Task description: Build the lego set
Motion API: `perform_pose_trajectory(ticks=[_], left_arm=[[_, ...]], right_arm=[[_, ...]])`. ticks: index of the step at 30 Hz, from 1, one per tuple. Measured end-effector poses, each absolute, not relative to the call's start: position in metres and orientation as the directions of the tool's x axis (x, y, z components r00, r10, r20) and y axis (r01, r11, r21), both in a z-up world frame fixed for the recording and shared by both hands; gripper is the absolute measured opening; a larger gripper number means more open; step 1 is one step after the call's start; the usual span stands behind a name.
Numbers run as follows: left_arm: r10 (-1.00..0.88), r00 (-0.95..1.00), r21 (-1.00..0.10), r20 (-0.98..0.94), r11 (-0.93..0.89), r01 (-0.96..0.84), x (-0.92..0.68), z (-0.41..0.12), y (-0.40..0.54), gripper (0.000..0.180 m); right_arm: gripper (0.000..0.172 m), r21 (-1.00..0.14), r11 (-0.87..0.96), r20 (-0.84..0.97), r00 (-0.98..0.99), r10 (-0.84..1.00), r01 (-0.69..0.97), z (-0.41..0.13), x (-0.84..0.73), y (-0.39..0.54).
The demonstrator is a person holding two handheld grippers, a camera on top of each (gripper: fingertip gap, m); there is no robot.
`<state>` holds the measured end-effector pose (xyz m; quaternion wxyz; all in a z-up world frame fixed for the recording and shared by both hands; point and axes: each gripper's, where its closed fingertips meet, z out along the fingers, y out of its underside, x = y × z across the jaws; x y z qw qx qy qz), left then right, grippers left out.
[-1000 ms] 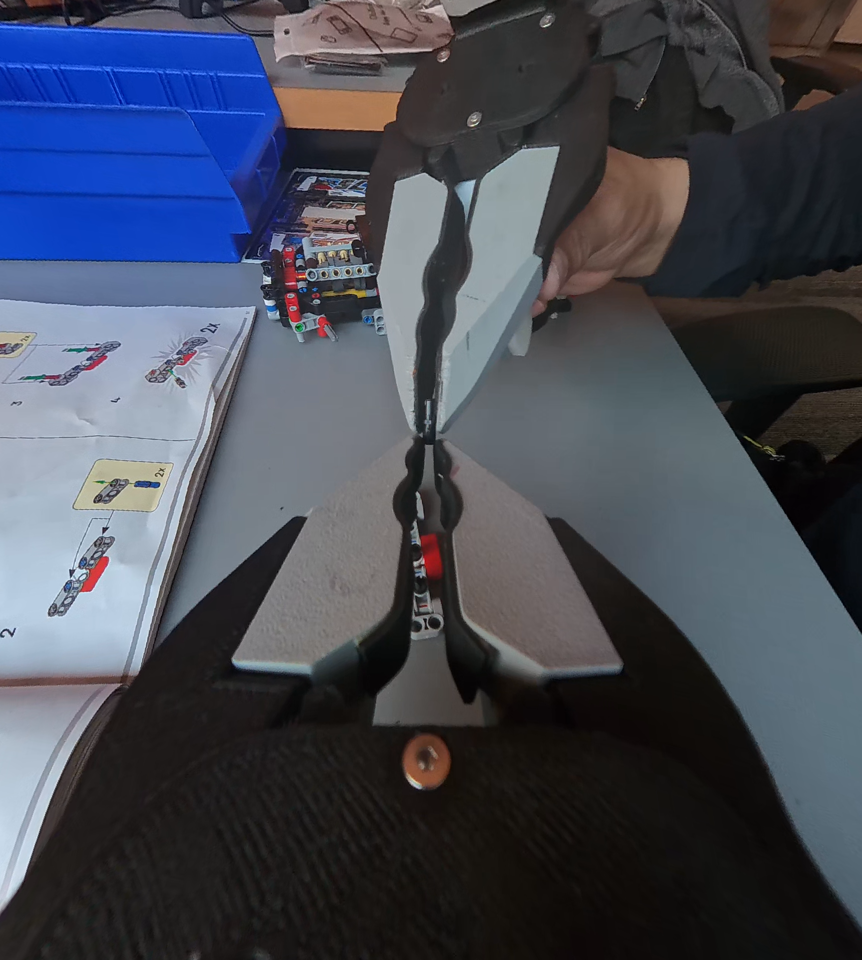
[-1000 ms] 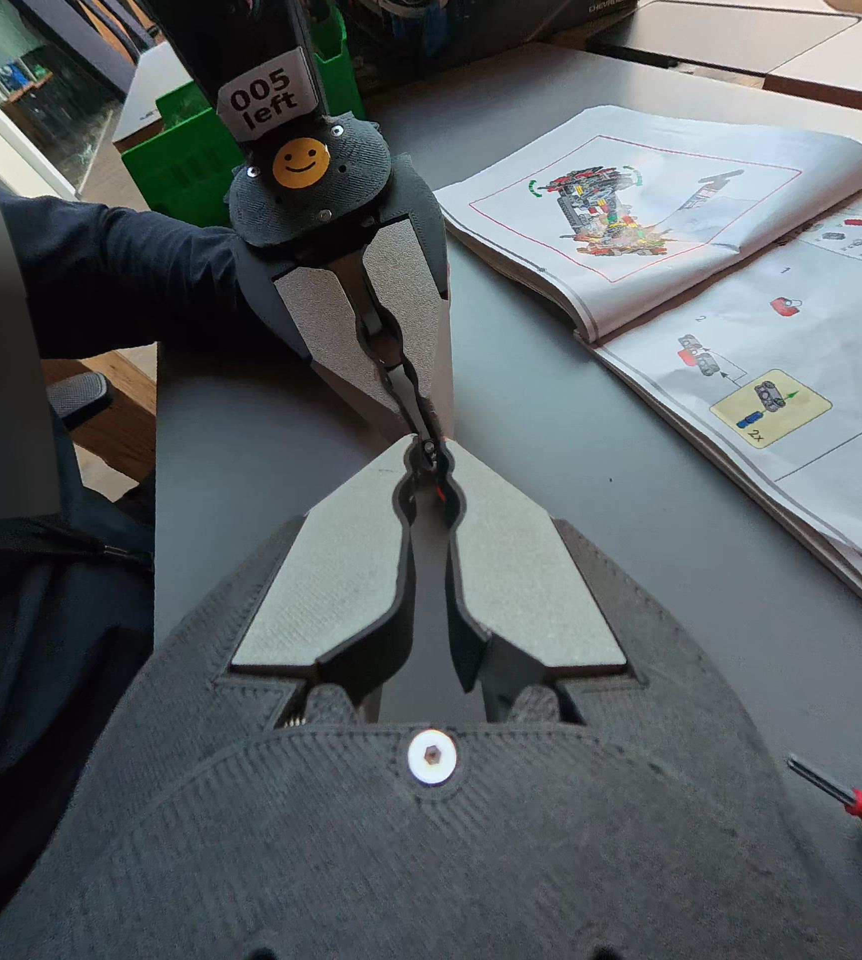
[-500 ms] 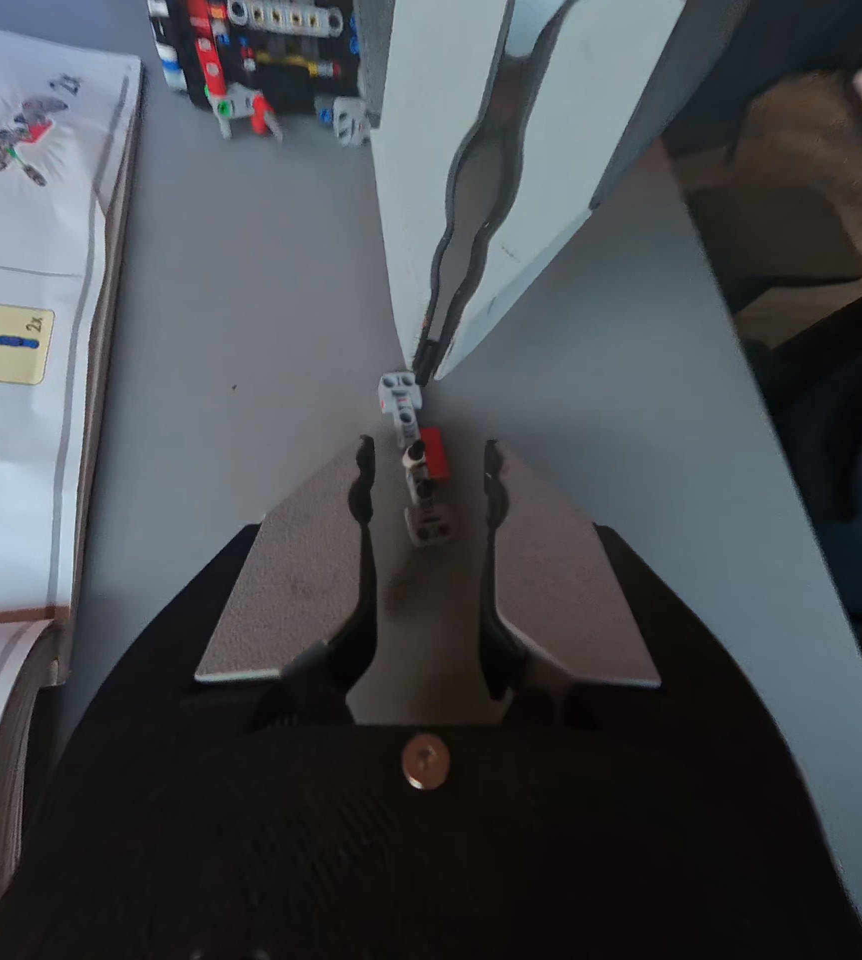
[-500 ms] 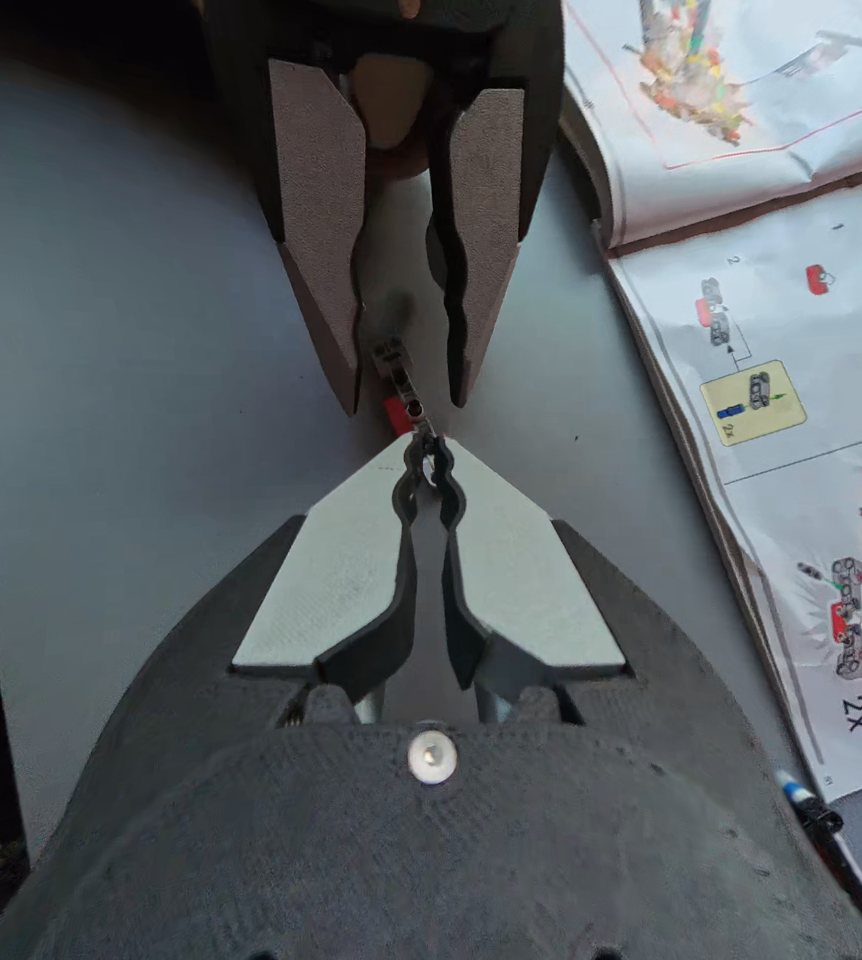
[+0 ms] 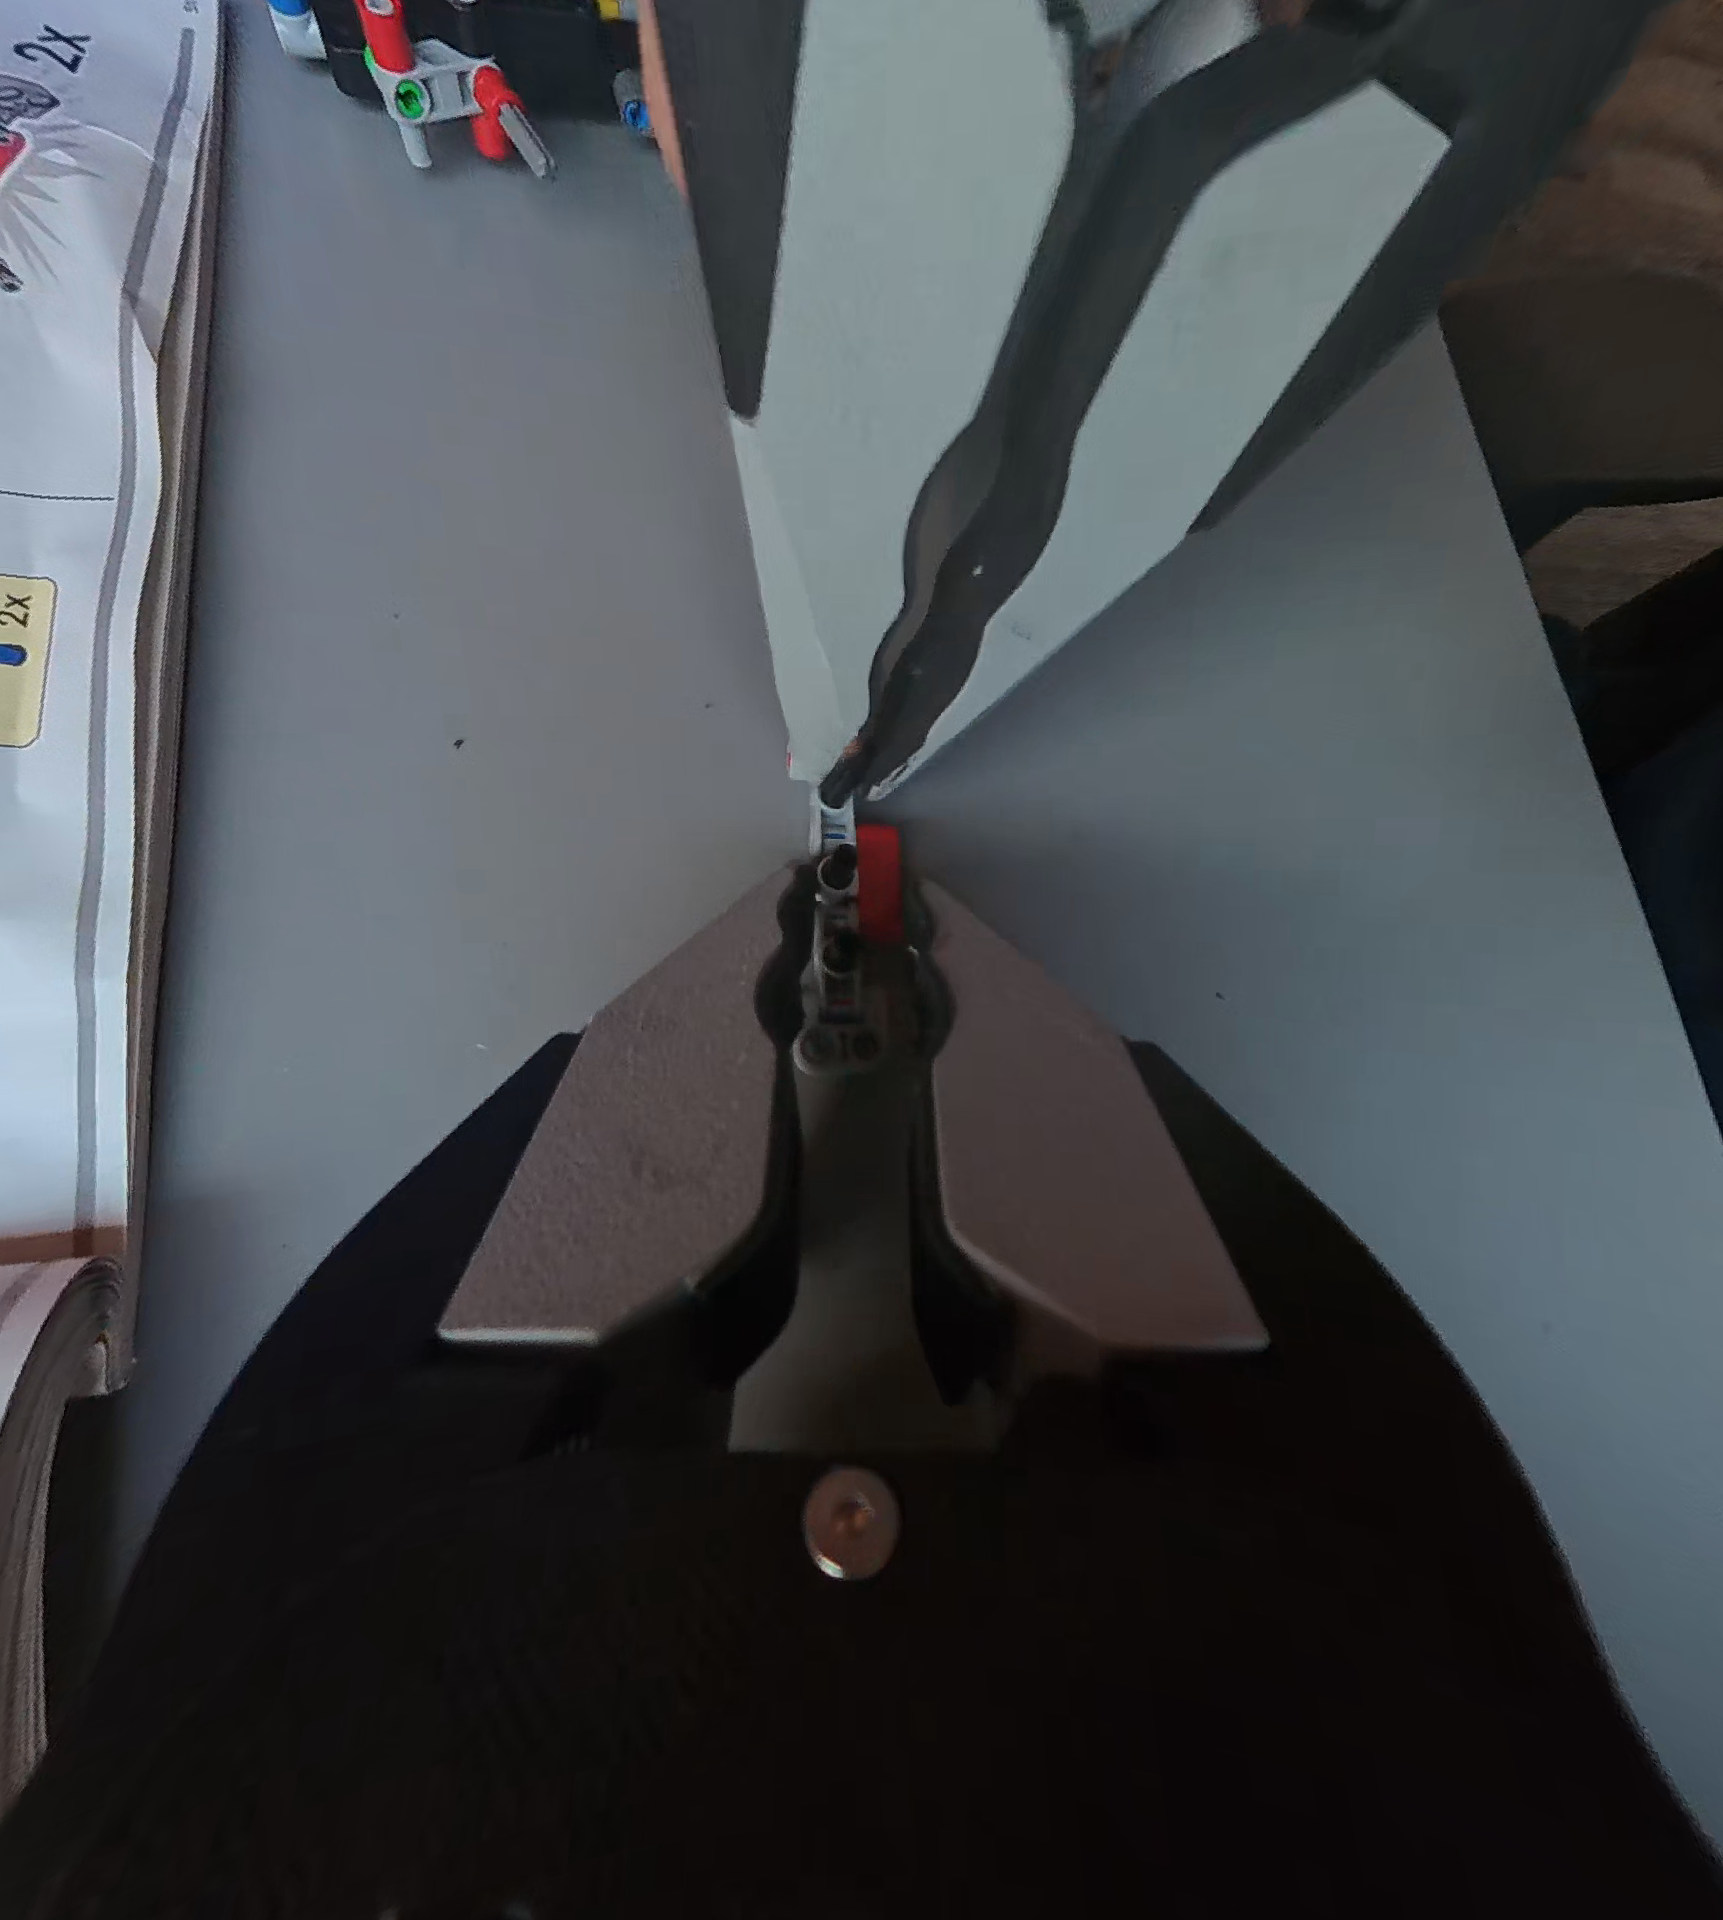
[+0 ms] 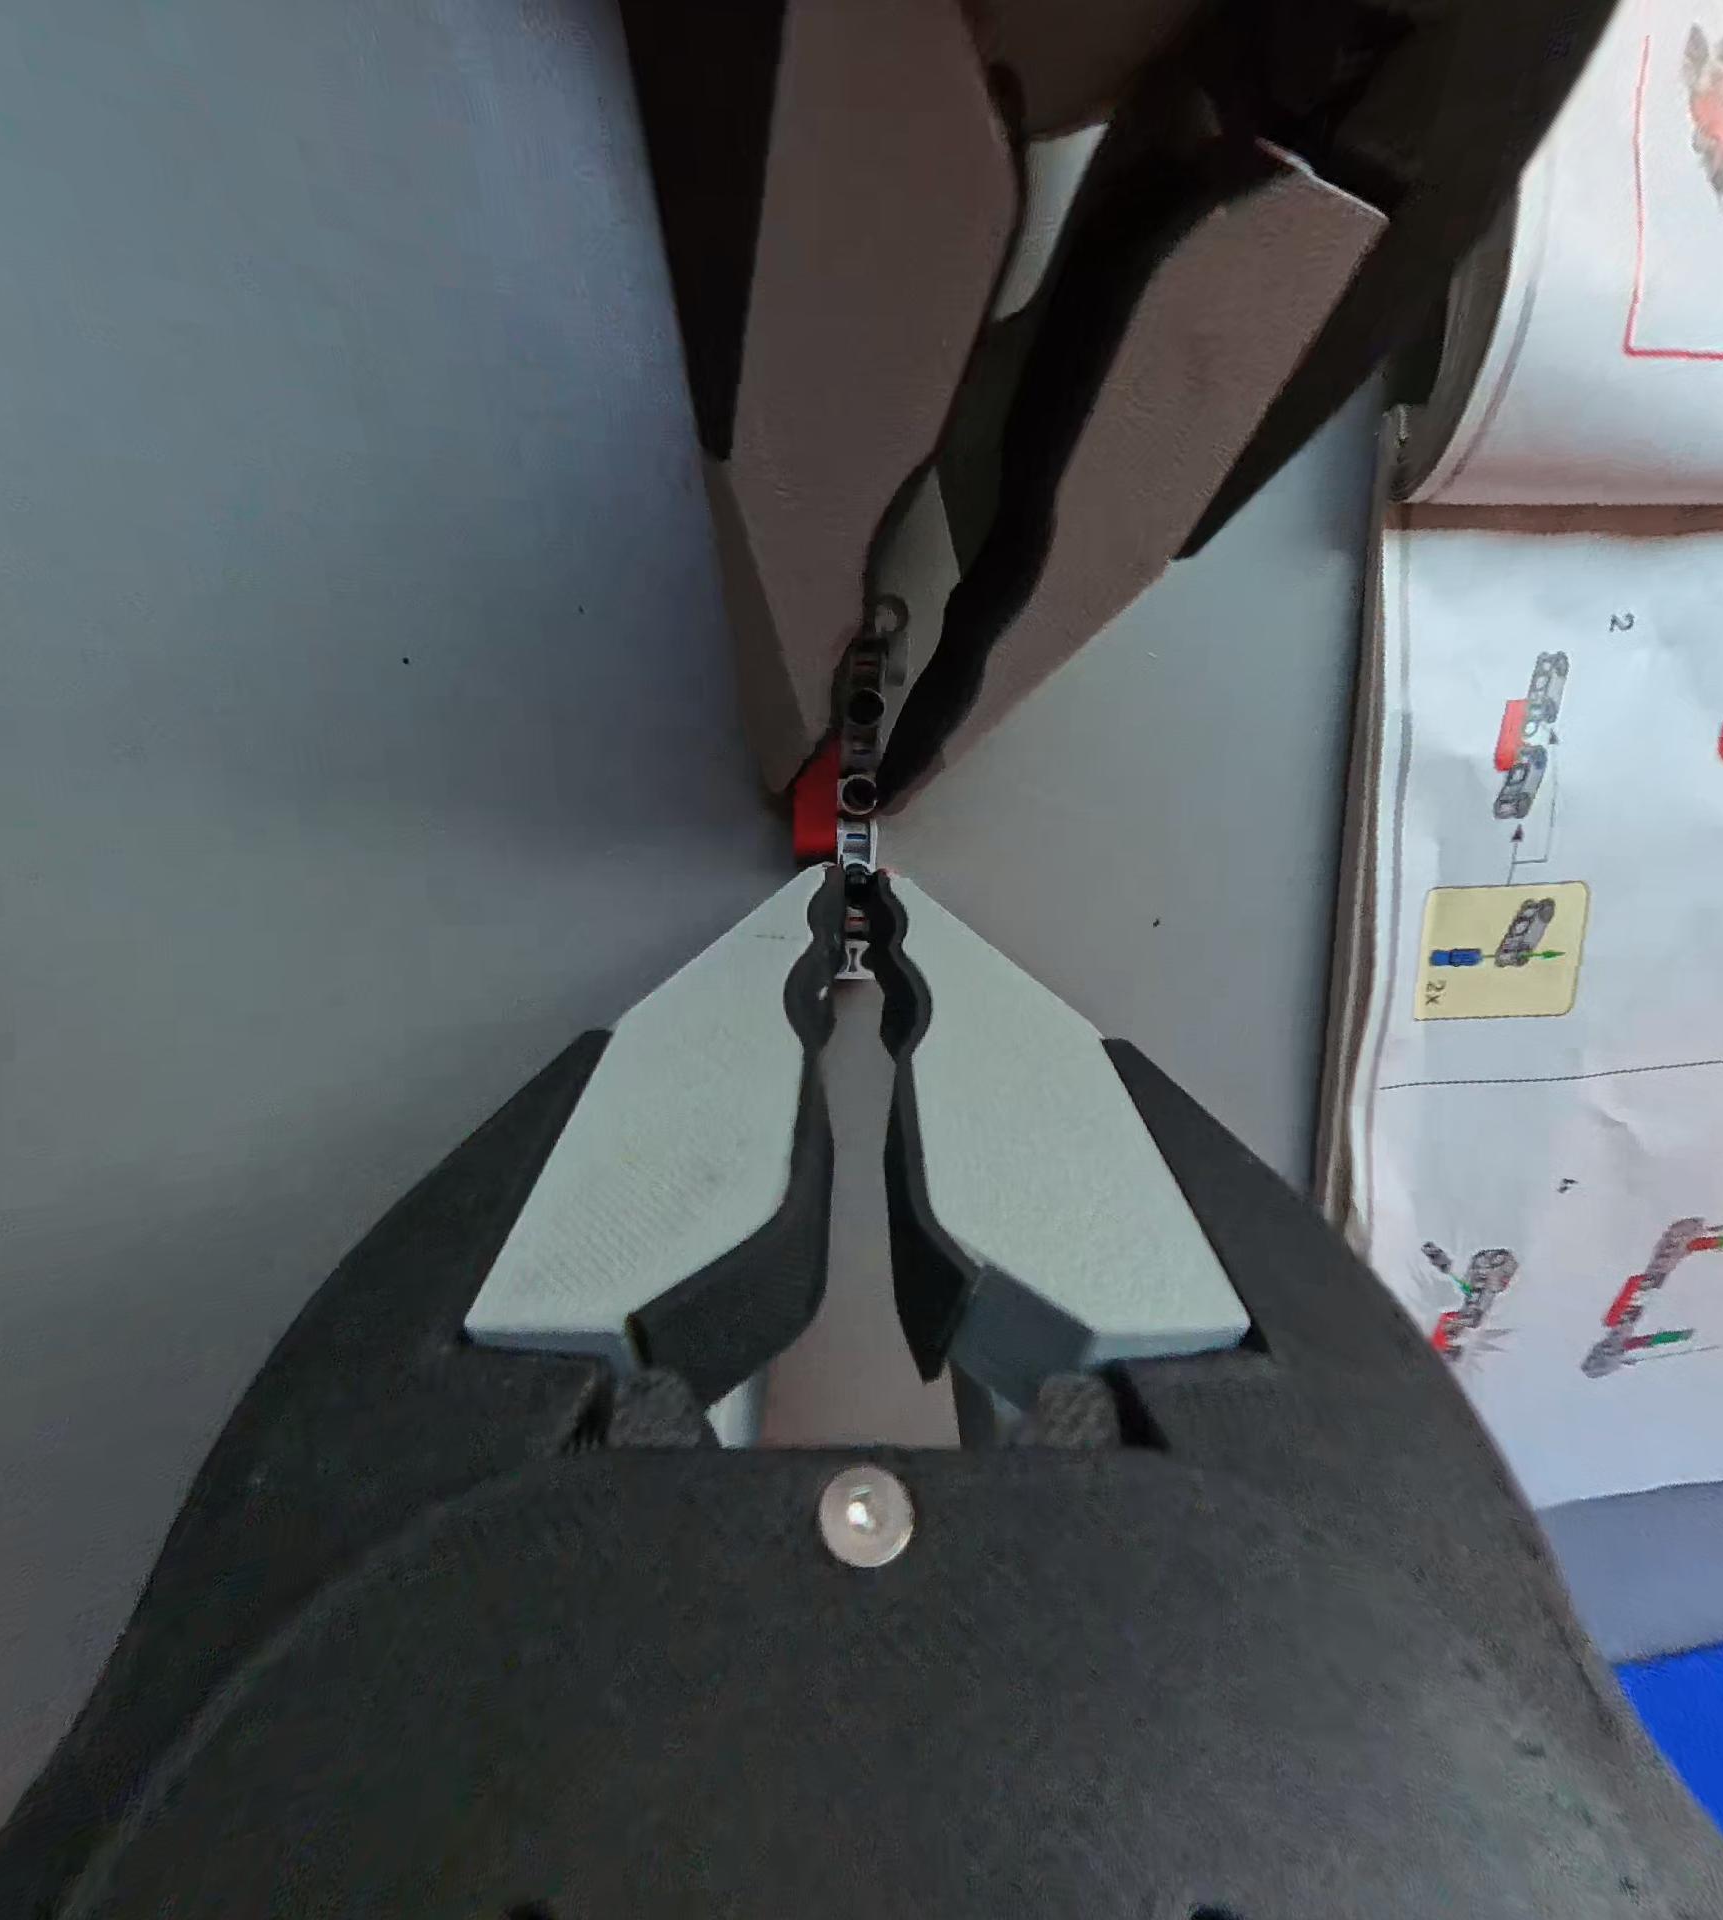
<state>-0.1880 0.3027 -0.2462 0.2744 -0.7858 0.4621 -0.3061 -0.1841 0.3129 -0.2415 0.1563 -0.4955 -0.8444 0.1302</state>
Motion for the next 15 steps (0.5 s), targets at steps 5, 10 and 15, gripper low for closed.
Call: perform_pose_trajectory(ticks=[5,10,15], left_arm=[[-0.889,0.387,-0.711,0.246,-0.437,-0.551,-0.1885,-0.246,0.3032,0.014],[-0.886,0.391,-0.71,0.248,-0.441,-0.549,-0.1888,-0.2463,0.3038,0.014],[-0.881,0.397,-0.707,0.258,-0.453,-0.543,-0.1889,-0.2466,0.3043,0.013]], right_arm=[[0.002,-0.186,0.65,0.251,-0.603,0.757,0.737,-0.2419,-0.1847,0.3141],[0.002,-0.291,0.486,0.062,-0.491,0.869,0.824,-0.2434,-0.1841,0.3132],[0.002,-0.391,0.267,-0.085,-0.323,0.942,0.881,-0.2448,-0.1837,0.3124]])
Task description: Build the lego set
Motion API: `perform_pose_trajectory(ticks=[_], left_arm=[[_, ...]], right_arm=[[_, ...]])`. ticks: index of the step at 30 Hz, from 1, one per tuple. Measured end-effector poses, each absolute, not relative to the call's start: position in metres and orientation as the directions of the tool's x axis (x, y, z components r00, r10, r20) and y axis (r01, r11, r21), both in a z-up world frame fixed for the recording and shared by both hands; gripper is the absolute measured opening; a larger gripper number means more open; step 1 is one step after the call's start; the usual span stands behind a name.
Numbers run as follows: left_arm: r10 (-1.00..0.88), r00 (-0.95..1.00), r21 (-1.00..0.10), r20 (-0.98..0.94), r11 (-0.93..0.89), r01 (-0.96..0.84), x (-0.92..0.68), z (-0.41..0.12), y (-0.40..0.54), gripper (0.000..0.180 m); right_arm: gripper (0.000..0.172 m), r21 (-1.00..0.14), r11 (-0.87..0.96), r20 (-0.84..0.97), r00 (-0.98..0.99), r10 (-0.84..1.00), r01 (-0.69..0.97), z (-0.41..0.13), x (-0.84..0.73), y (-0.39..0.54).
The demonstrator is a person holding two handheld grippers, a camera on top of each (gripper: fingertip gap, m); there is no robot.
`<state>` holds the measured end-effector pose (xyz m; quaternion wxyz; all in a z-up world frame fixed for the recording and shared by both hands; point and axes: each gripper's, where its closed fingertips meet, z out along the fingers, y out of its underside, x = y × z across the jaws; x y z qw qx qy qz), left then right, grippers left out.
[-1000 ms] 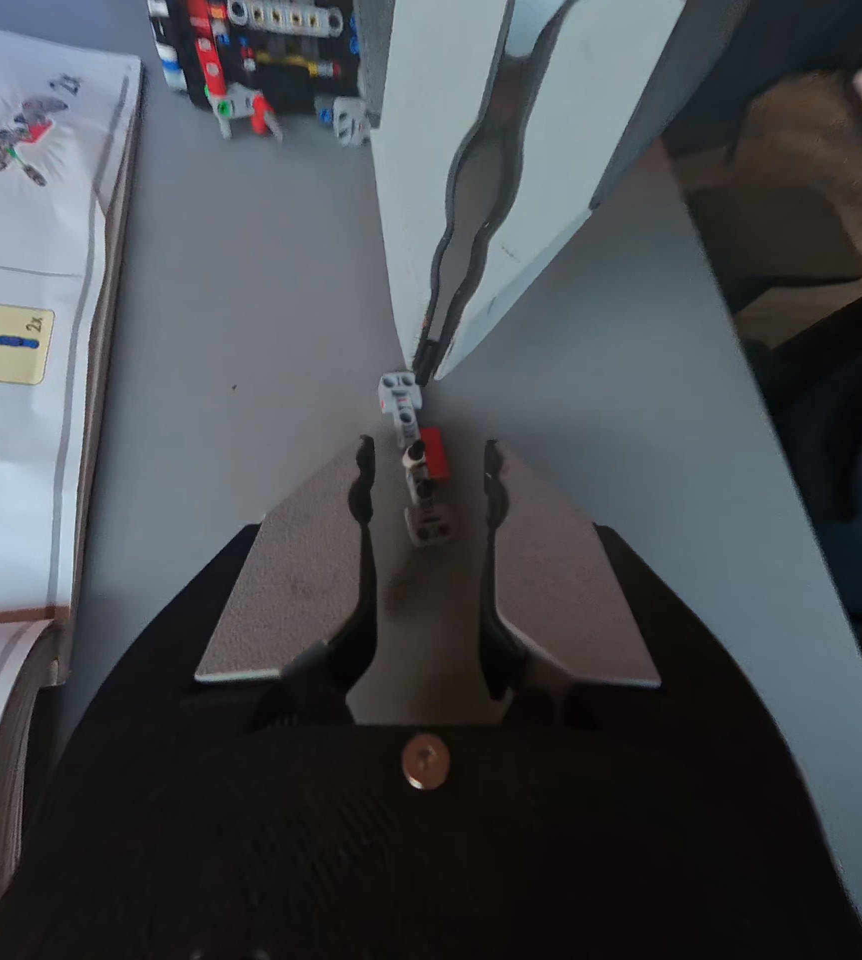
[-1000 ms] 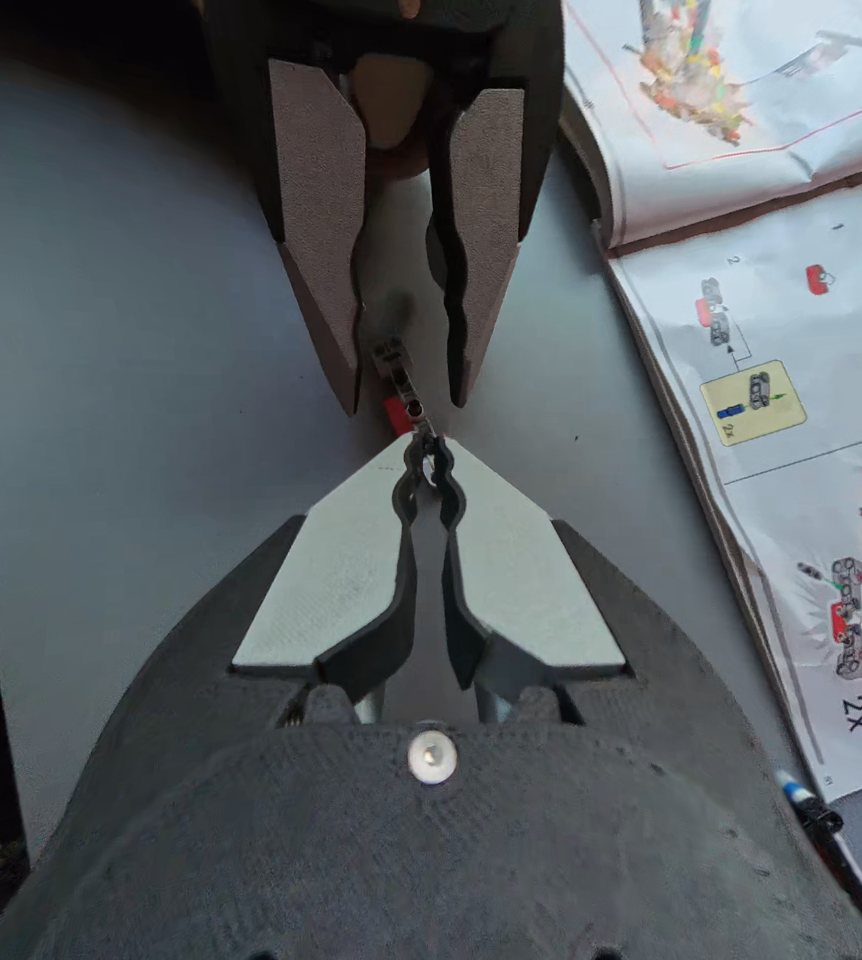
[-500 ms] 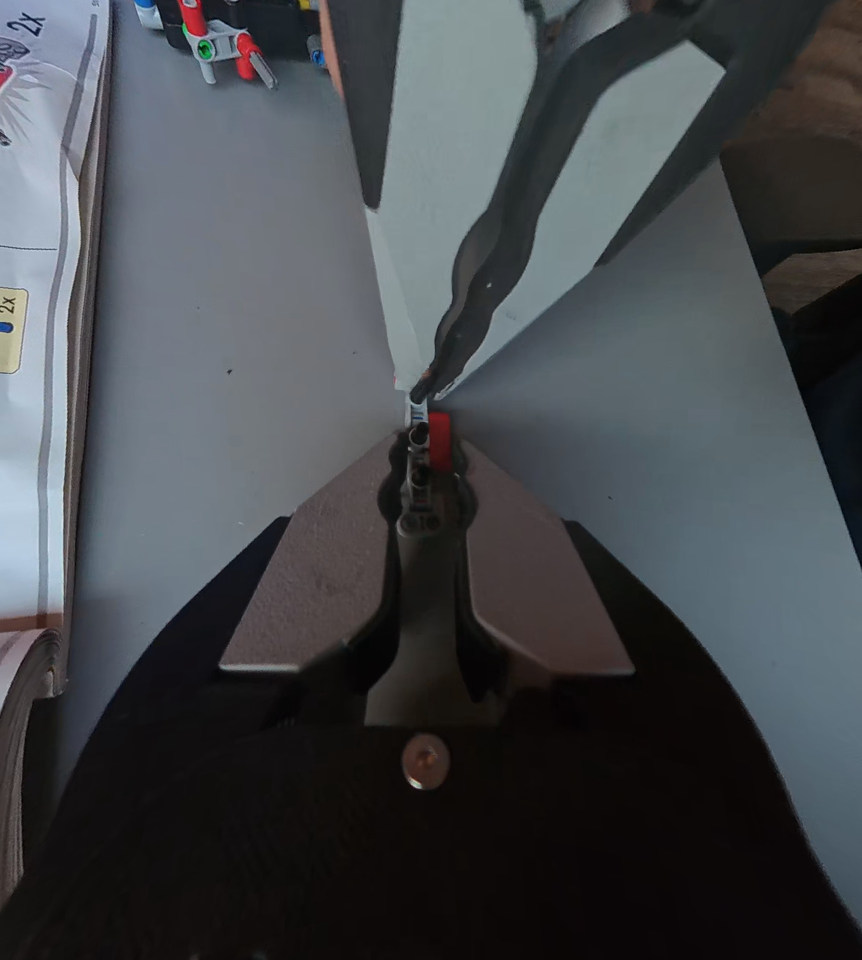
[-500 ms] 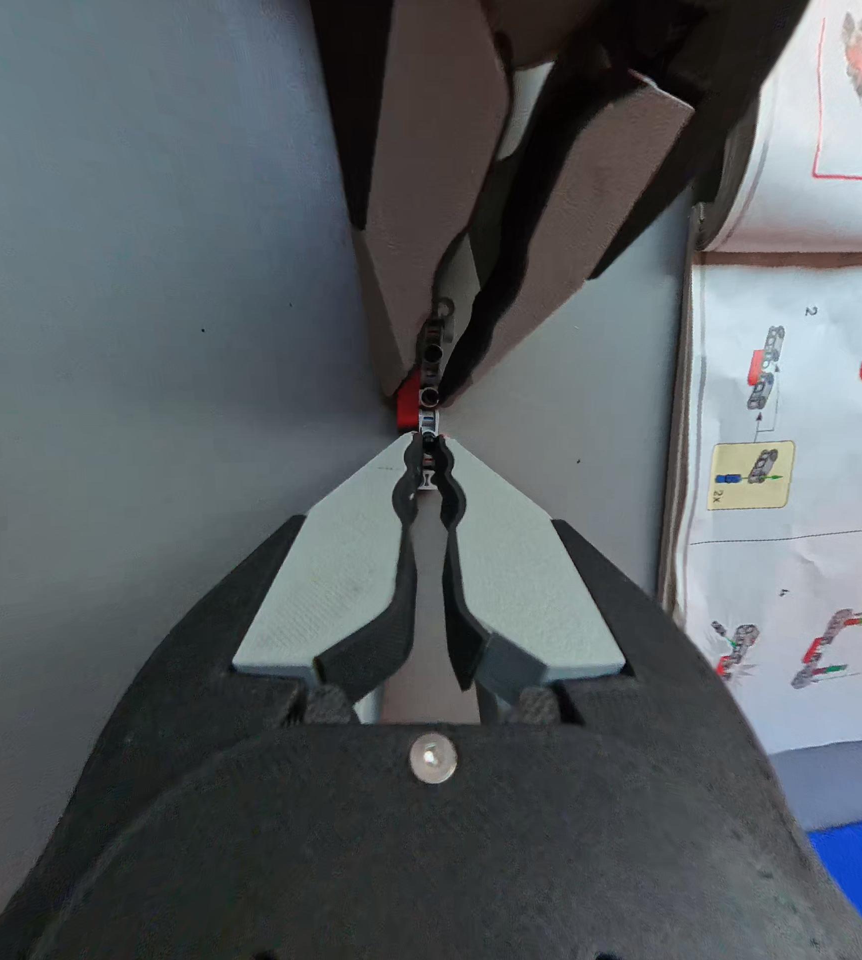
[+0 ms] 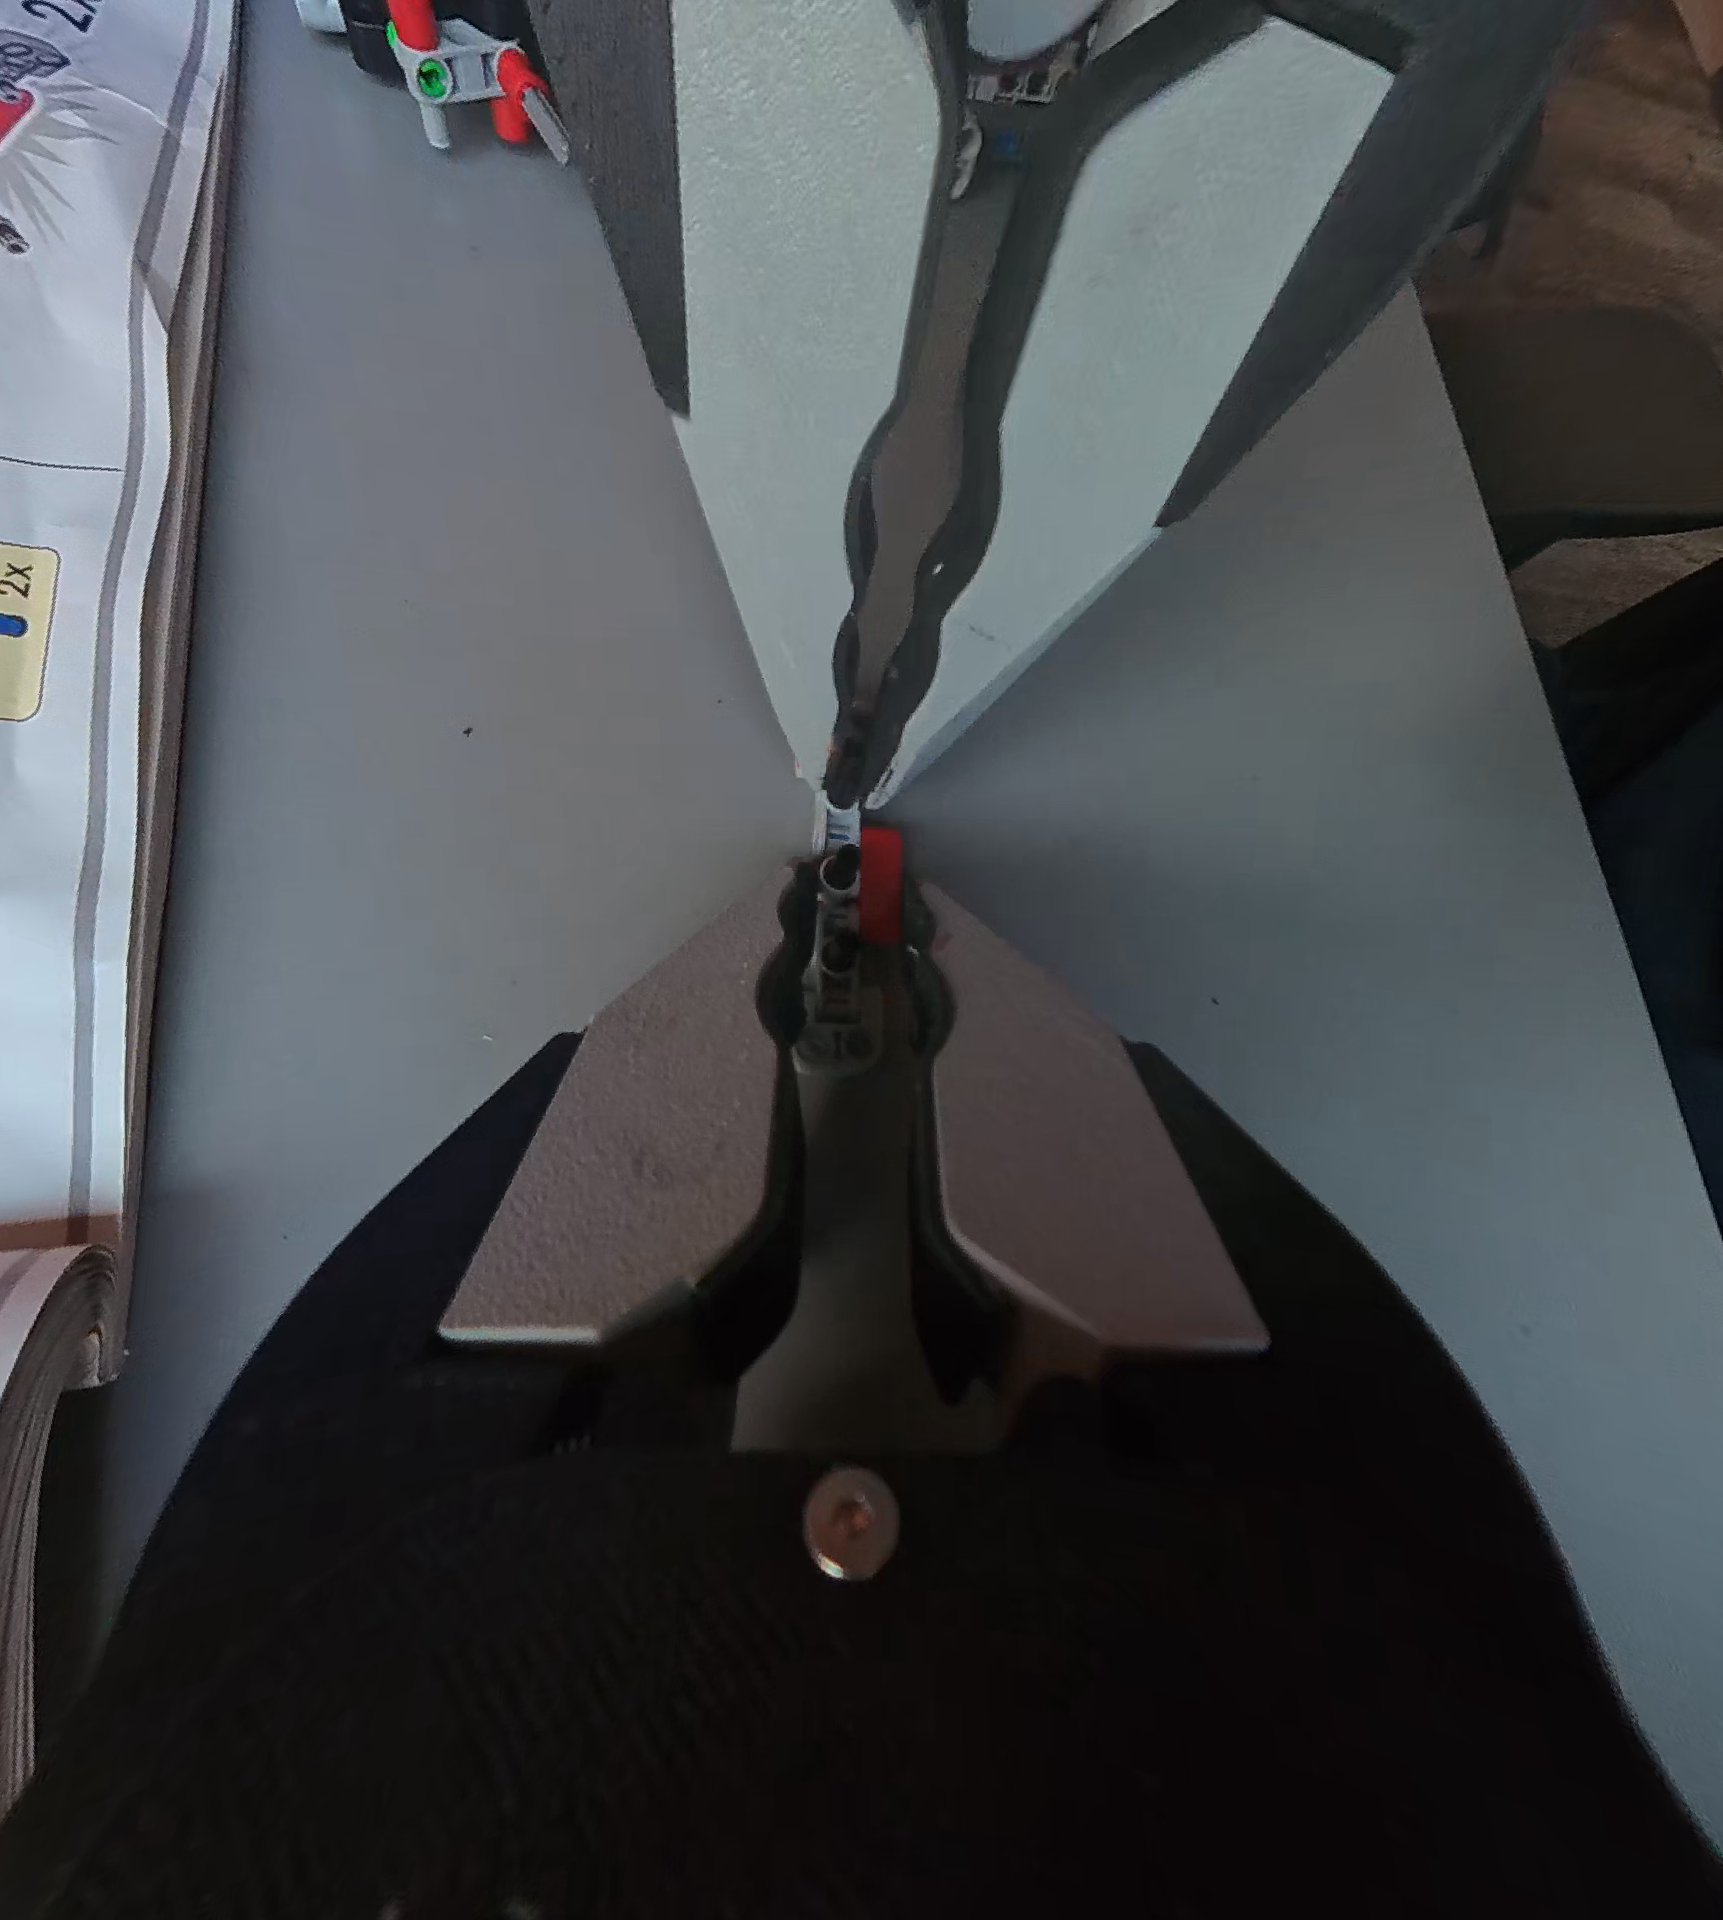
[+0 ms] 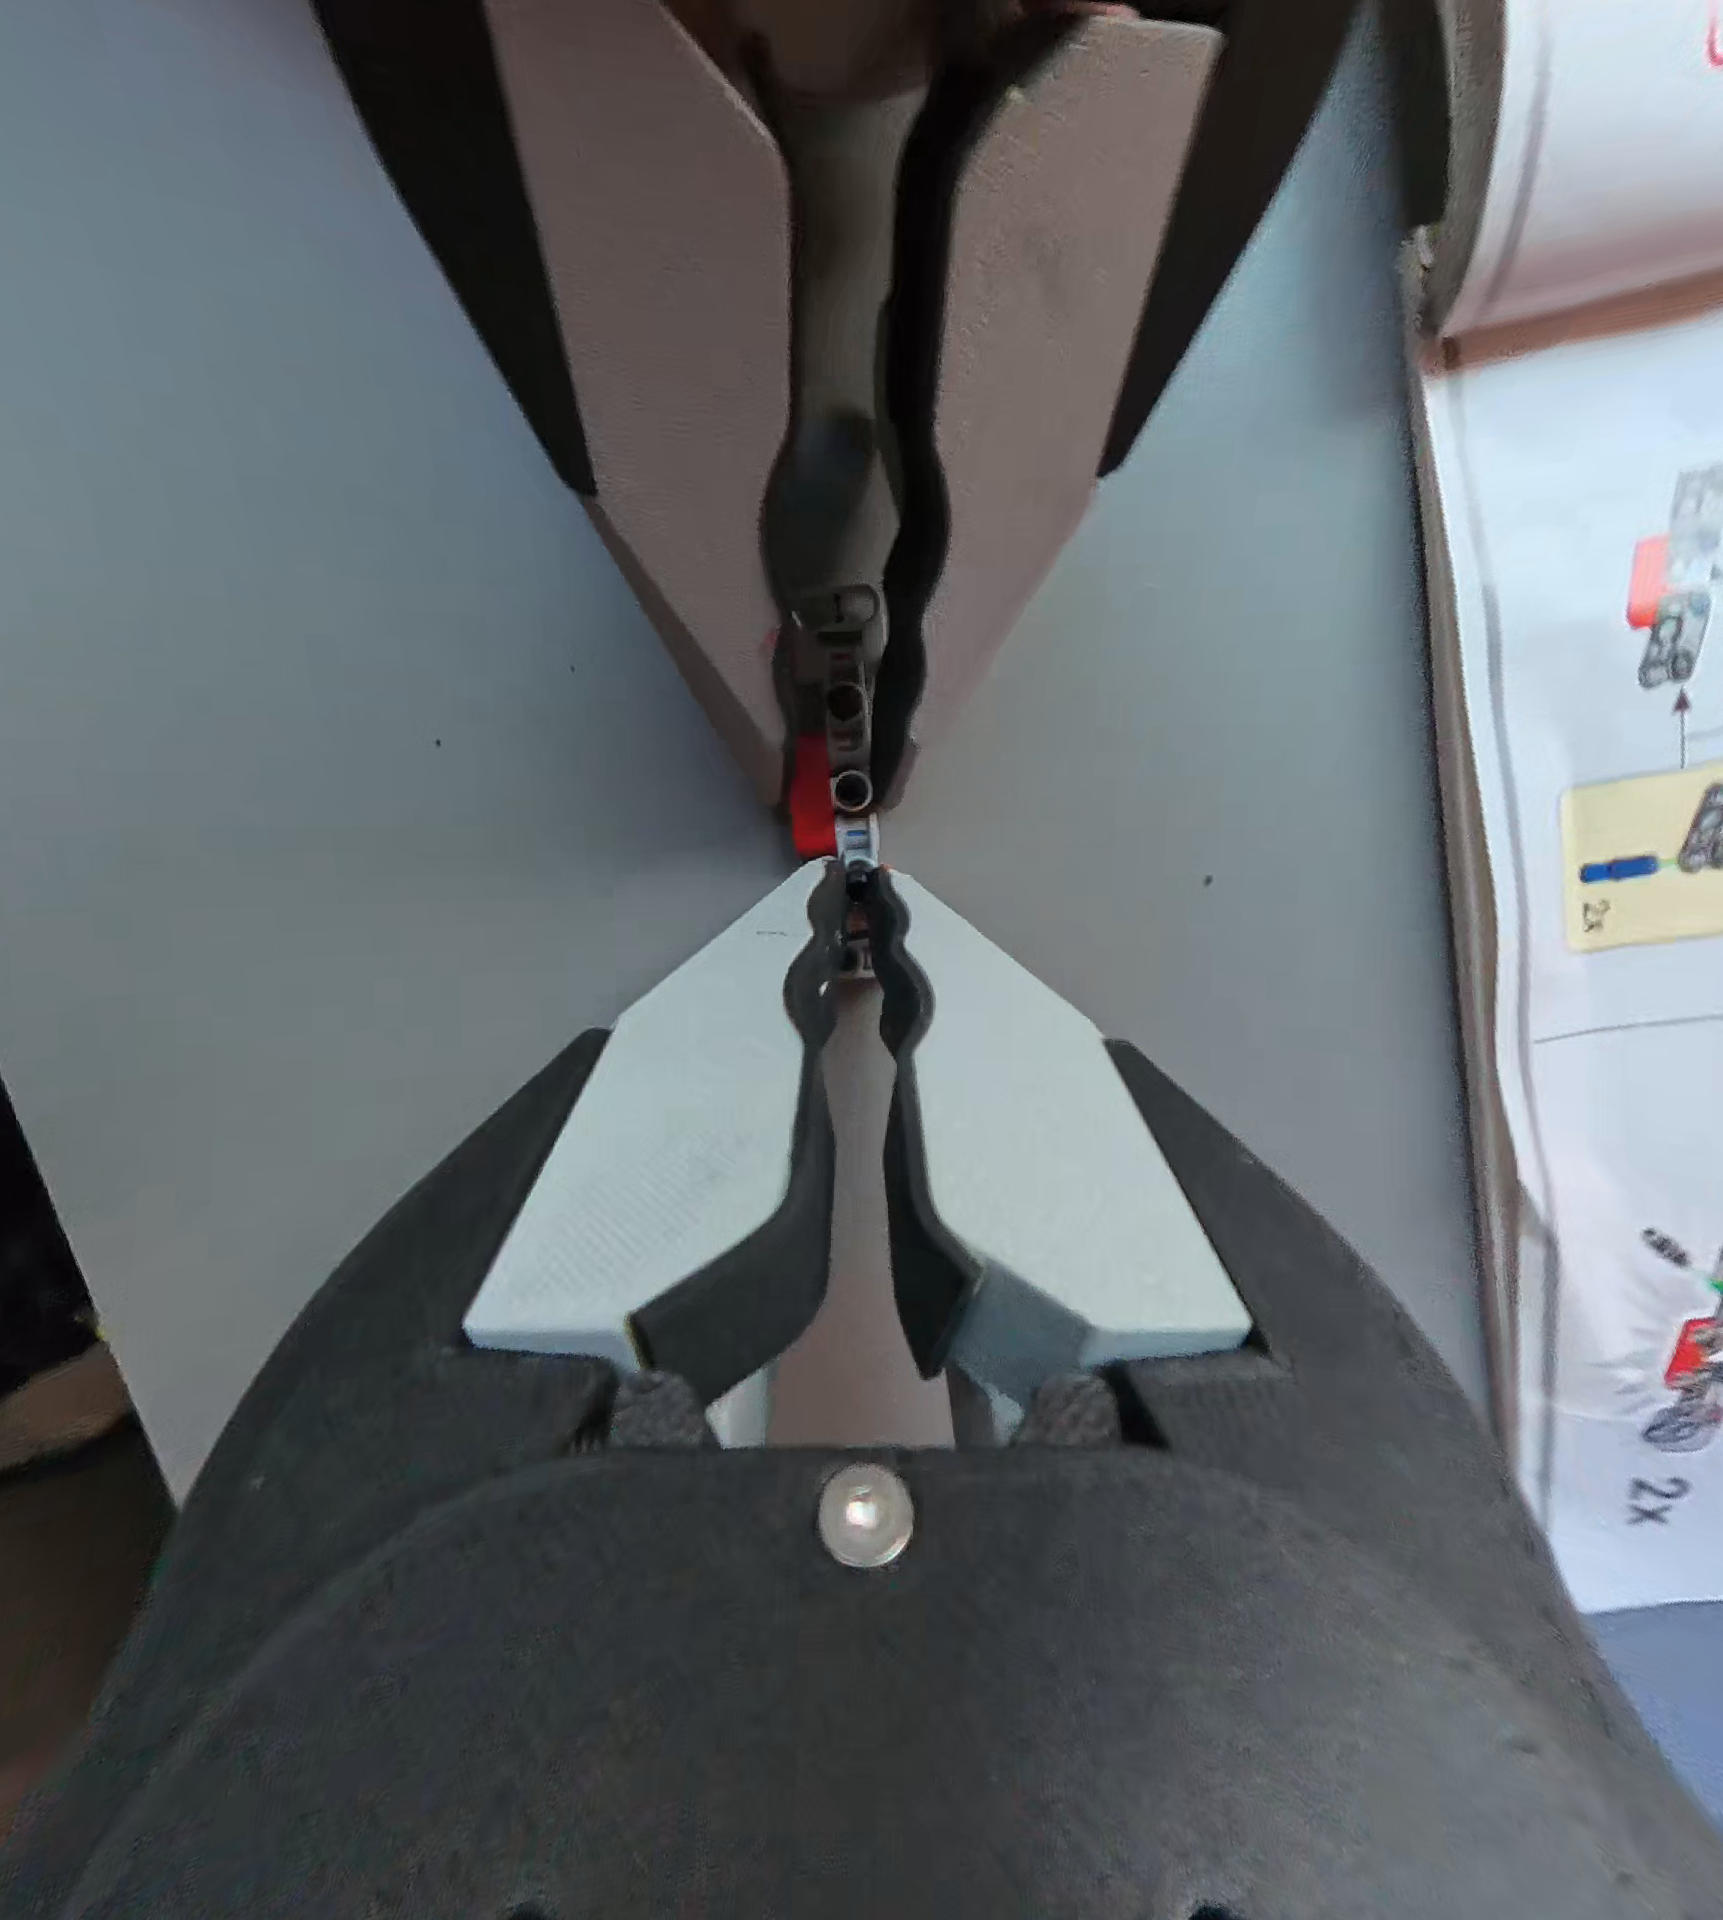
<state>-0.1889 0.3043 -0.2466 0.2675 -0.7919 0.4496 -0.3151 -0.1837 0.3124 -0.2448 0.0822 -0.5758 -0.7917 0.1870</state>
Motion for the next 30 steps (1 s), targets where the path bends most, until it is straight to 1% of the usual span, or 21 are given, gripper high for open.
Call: perform_pose_trajectory(ticks=[3,5,6,7,9,10,12,13,14,17,19,21,24,30], left_arm=[[-0.878,0.401,-0.706,0.261,-0.457,-0.541,-0.189,-0.247,0.304,0.013],[-0.877,0.401,-0.705,0.265,-0.46,-0.539,-0.189,-0.247,0.304,0.013],[-0.878,0.402,-0.706,0.259,-0.456,-0.541,-0.189,-0.247,0.304,0.013],[-0.878,0.404,-0.707,0.256,-0.455,-0.542,-0.189,-0.247,0.304,0.013],[-0.876,0.404,-0.706,0.264,-0.46,-0.539,-0.189,-0.247,0.305,0.013],[-0.872,0.409,-0.703,0.271,-0.469,-0.535,-0.189,-0.247,0.305,0.013],[-0.87,0.412,-0.705,0.27,-0.47,-0.532,-0.189,-0.247,0.305,0.013],[-0.873,0.414,-0.707,0.258,-0.462,-0.535,-0.189,-0.247,0.305,0.013],[-0.876,0.415,-0.71,0.245,-0.454,-0.538,-0.188,-0.247,0.306,0.014],[-0.877,0.414,-0.711,0.242,-0.451,-0.54,-0.186,-0.248,0.306,0.014],[-0.878,0.413,-0.711,0.241,-0.45,-0.54,-0.186,-0.248,0.306,0.014],[-0.877,0.413,-0.711,0.245,-0.452,-0.539,-0.186,-0.248,0.306,0.014],[-0.876,0.413,-0.71,0.249,-0.455,-0.538,-0.186,-0.248,0.306,0.013],[-0.873,0.413,-0.711,0.26,-0.463,-0.53,-0.186,-0.246,0.306,0.014]], right_arm=[[0.002,-0.436,0.187,-0.119,-0.262,0.958,0.88,-0.245,-0.184,0.313],[0.002,-0.455,0.016,-0.284,-0.162,0.945,0.89,-0.245,-0.186,0.312],[0.002,-0.463,-0.001,-0.305,-0.158,0.939,0.886,-0.245,-0.186,0.312],[0.002,-0.461,0.095,-0.225,-0.221,0.949,0.882,-0.245,-0.186,0.313],[0.002,-0.371,0.356,-0.011,-0.388,0.922,0.857,-0.246,-0.187,0.313],[0.002,-0.329,0.443,0.051,-0.453,0.89,0.834,-0.247,-0.189,0.312],[0.003,-0.28,0.54,0.111,-0.532,0.839,0.794,-0.248,-0.188,0.312],[0.003,-0.285,0.542,0.111,-0.534,0.838,0.791,-0.247,-0.188,0.312],[0.003,-0.311,0.501,0.073,-0.506,0.86,0.807,-0.247,-0.187,0.312],[0.002,-0.47,0.268,-0.12,-0.362,0.925,0.841,-0.247,-0.186,0.312],[0.002,-0.57,0.181,-0.164,-0.326,0.931,0.802,-0.246,-0.186,0.312],[0.002,-0.629,0.135,-0.174,-0.309,0.935,0.765,-0.243,-0.186,0.313],[0.002,-0.674,0.131,-0.145,-0.304,0.942,0.727,-0.241,-0.181,0.314],[0.002,-0.712,0.116,-0.087,-0.251,0.964,0.692,-0.236,-0.186,0.317]])
